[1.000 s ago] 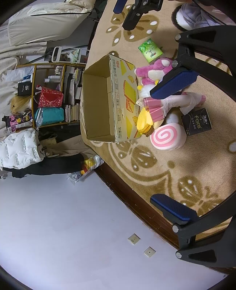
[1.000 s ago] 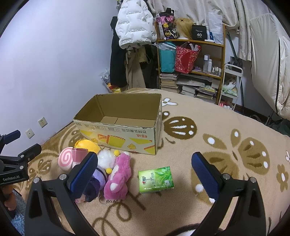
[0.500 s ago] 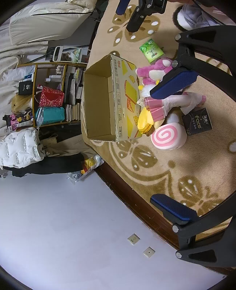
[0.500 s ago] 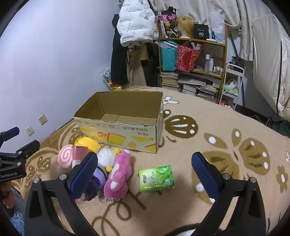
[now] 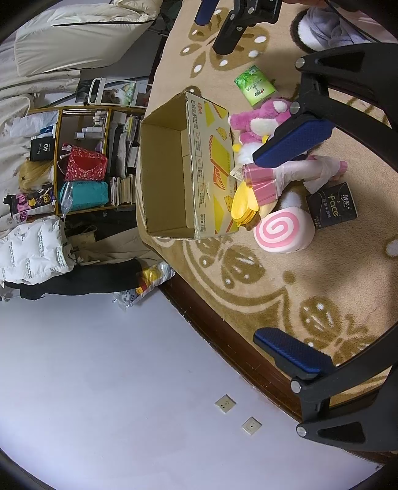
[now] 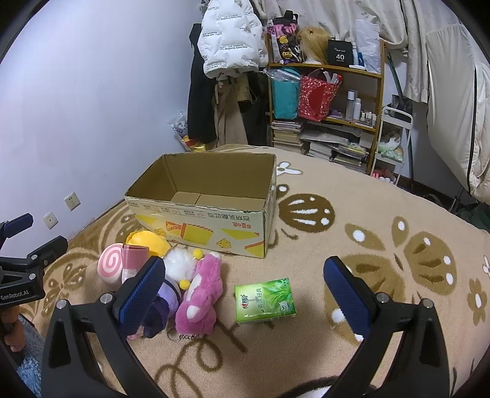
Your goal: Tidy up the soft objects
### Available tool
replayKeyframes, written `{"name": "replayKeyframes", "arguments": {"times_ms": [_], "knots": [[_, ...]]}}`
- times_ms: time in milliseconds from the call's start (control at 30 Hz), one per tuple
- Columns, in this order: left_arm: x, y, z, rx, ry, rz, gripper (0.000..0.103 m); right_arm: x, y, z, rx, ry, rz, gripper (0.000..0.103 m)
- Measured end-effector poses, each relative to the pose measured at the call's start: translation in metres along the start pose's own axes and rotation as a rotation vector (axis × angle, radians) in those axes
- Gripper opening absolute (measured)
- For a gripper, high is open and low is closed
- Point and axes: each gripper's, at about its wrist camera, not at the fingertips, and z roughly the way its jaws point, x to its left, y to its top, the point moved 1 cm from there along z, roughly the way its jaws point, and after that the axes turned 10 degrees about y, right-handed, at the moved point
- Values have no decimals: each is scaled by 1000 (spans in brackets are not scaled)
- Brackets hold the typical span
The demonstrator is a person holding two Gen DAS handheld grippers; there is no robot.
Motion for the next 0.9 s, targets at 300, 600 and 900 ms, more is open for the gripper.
{"name": "replayKeyframes", "arguments": {"times_ms": [300, 600, 900], "knots": [[0, 0, 0, 5, 1, -7, 103, 0, 0, -1, 0, -1, 3, 103], [1, 0, 2, 10, 0, -7, 103, -1, 1, -2, -6, -4, -4, 103], [1, 1, 4, 19, 3, 4, 103, -2, 2, -2, 3, -8, 6, 103]]}}
